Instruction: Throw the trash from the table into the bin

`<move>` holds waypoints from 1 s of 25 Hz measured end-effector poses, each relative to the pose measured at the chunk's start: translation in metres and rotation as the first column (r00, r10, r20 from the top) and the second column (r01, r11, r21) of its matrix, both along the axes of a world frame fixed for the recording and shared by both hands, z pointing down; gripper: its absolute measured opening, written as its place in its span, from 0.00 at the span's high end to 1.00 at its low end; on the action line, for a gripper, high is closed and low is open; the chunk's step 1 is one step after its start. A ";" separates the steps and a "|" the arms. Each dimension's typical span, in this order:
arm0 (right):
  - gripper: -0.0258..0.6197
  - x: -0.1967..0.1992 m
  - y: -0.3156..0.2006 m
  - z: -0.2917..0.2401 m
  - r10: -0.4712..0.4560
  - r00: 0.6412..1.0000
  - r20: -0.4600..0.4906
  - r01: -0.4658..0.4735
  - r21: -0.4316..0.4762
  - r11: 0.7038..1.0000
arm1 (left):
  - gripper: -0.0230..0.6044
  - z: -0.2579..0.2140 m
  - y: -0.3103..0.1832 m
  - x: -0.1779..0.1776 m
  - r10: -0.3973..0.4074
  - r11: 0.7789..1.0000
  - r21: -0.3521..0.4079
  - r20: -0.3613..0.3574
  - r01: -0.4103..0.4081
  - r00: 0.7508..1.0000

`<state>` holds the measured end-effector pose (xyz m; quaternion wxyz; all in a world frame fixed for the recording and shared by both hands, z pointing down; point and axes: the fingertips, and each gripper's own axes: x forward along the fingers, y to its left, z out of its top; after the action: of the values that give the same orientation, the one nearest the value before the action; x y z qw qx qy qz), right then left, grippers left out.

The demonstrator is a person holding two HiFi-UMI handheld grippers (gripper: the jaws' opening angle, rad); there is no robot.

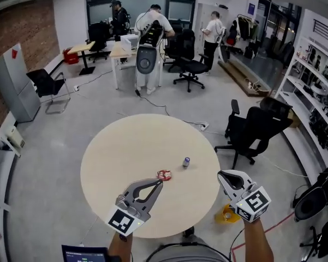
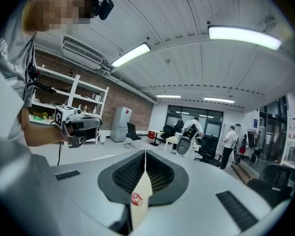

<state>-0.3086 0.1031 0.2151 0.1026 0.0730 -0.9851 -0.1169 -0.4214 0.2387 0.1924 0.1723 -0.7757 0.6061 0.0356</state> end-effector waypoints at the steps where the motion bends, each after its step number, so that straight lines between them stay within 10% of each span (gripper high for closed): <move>1: 0.94 -0.015 0.001 0.006 -0.026 1.000 -0.010 0.026 -0.009 1.000 | 0.90 0.003 0.004 -0.007 -0.018 1.000 -0.002 -0.006 0.018 1.000; 7: 0.94 -0.094 -0.001 0.063 -0.203 0.972 -0.114 0.199 -0.053 0.979 | 0.90 0.031 0.003 -0.040 -0.119 0.992 -0.044 -0.035 0.117 0.992; 12: 0.80 -0.154 -0.021 0.127 -0.323 0.923 -0.211 0.301 -0.128 0.945 | 0.90 0.086 -0.018 -0.068 -0.180 0.956 -0.224 0.052 0.187 0.982; 25: 0.49 -0.259 -0.075 0.329 -0.517 0.708 -0.482 0.432 -0.283 0.856 | 0.90 0.166 -0.086 -0.123 -0.338 0.912 -0.300 -0.170 0.279 0.926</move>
<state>-0.5678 0.0283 0.5444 0.3480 -0.2273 -0.9059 -0.0811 -0.5446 0.1531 0.3584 0.0007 -0.6772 0.7358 0.0095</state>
